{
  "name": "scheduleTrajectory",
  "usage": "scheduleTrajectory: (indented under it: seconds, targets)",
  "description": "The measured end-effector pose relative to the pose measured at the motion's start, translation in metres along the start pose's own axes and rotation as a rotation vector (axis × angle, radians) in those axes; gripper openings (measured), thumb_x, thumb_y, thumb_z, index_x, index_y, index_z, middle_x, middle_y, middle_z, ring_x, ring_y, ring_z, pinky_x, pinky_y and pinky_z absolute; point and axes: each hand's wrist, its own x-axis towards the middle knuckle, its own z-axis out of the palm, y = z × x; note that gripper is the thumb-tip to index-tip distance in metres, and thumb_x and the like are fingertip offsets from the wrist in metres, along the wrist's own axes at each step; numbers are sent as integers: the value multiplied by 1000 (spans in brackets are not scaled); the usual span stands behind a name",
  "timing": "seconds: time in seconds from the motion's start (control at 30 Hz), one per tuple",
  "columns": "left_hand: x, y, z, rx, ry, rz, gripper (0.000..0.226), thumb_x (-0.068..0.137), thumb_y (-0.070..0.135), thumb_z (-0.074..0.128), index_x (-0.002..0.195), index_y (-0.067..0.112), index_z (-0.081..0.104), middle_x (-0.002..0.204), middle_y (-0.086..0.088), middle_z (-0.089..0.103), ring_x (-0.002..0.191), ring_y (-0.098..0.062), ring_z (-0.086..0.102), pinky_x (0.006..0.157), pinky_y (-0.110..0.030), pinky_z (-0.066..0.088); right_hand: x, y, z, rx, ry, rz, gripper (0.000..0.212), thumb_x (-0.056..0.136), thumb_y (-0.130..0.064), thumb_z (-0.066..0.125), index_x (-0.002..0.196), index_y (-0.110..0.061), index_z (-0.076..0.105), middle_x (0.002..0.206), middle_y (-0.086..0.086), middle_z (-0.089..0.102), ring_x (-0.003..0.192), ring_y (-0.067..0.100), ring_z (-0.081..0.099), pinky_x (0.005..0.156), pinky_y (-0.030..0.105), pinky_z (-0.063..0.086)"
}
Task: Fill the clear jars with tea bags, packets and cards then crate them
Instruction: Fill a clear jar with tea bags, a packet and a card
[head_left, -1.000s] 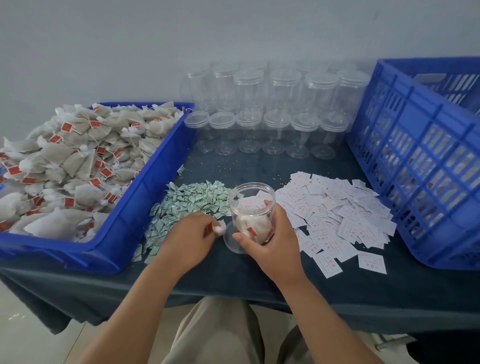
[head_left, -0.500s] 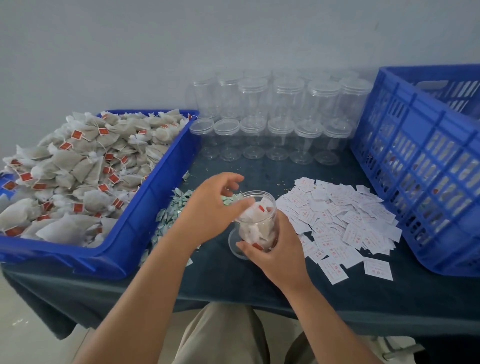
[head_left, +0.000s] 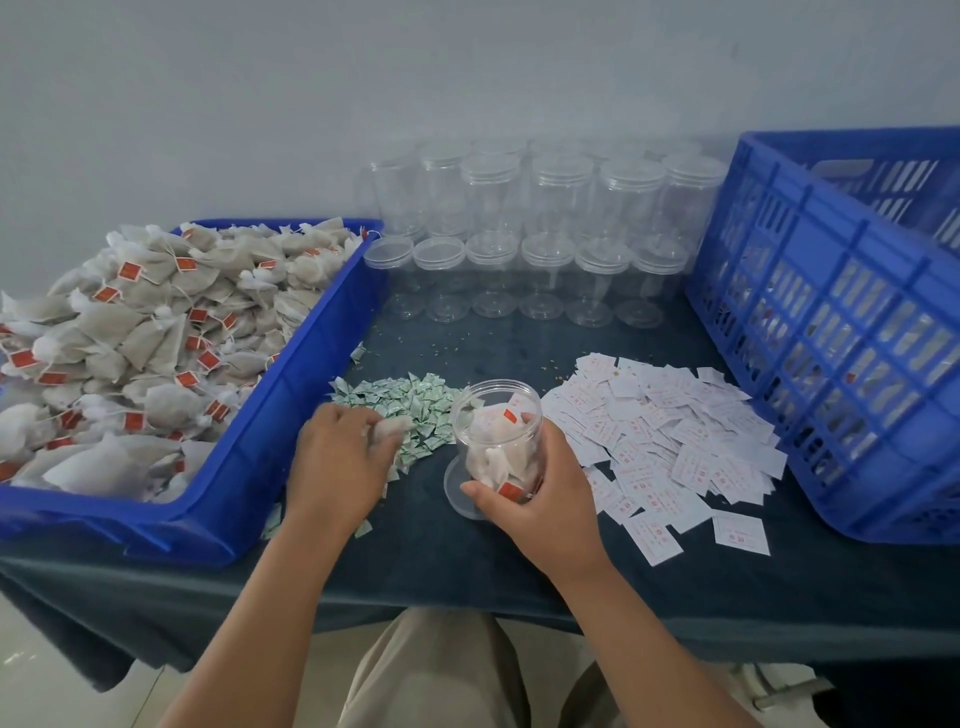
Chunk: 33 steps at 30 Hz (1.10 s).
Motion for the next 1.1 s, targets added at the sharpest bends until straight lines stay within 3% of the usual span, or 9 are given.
scheduleTrajectory:
  seconds: [0.2, 0.37, 0.5, 0.6, 0.67, 0.8, 0.87, 0.97, 1.1]
  targets:
    - [-9, 50, -51, -696, 34, 69, 22, 93, 60, 69, 112, 48, 69, 107, 20, 74, 91, -1, 74, 71, -21, 56, 1, 1, 0, -37, -26, -24, 89, 63, -72, 89, 137, -37, 53, 127, -23, 65, 119, 3, 64, 93, 25, 59]
    - [-12, 83, -55, -432, -99, 299, 40, 77, 63, 80, 111, 46, 67, 103, 25, 72, 89, 2, 70, 71, -17, 54, -1, -3, -1, 13, -23, -25, 80, 64, -63, 91, 131, -36, 57, 122, -19, 69, 114, 7, 68, 92, 33, 60]
    - [-11, 91, -42, -108, -185, 400, 18, 90, 59, 71, 94, 42, 76, 95, 24, 72, 105, 4, 55, 87, -26, 46, -3, -4, -1, -22, -46, -37, 80, 66, -64, 90, 130, -29, 58, 117, -15, 68, 107, 11, 67, 89, 39, 59]
    - [-5, 97, -35, 4, -303, 476, 33, 105, 50, 50, 94, 33, 76, 90, 11, 72, 110, -5, 54, 92, -32, 46, -1, -4, -1, -26, -36, -52, 80, 66, -64, 90, 130, -27, 59, 117, -14, 69, 108, 12, 67, 89, 40, 59]
    - [-6, 101, -31, -158, -308, 432, 36, 107, 48, 41, 100, 36, 75, 95, 16, 74, 108, 1, 60, 89, -22, 48, -1, -4, -1, 8, -15, -43, 75, 65, -61, 91, 126, -30, 60, 117, -14, 69, 110, 12, 68, 90, 41, 59]
    - [-4, 90, -12, -626, 89, 108, 26, 105, 43, 48, 97, 37, 73, 96, 24, 74, 89, 10, 65, 72, -12, 48, -1, -2, -2, 97, 68, -41, 70, 67, -53, 94, 124, -32, 60, 116, -13, 70, 111, 13, 70, 91, 42, 61]
    - [-4, 72, 6, -412, -27, 18, 14, 101, 47, 60, 105, 38, 70, 97, 19, 74, 82, 7, 64, 74, -24, 52, -1, -2, -1, 131, 123, -37, 73, 68, -52, 94, 128, -34, 58, 120, -14, 70, 115, 12, 70, 95, 42, 61]
    - [-17, 52, 42, -36, -301, 5, 41, 89, 55, 71, 123, 34, 66, 116, 10, 68, 98, -9, 66, 82, -34, 53, 0, -2, -1, 172, 194, -20, 73, 68, -53, 93, 129, -49, 53, 125, -18, 69, 120, 8, 69, 99, 32, 58]
    - [-29, 49, 63, 61, -247, 26, 64, 80, 65, 73, 134, 32, 60, 128, 3, 60, 115, -21, 63, 87, -36, 53, 4, 2, -1, 185, 237, 28, 73, 69, -55, 92, 131, -40, 58, 125, -16, 71, 119, 8, 69, 100, 37, 59]
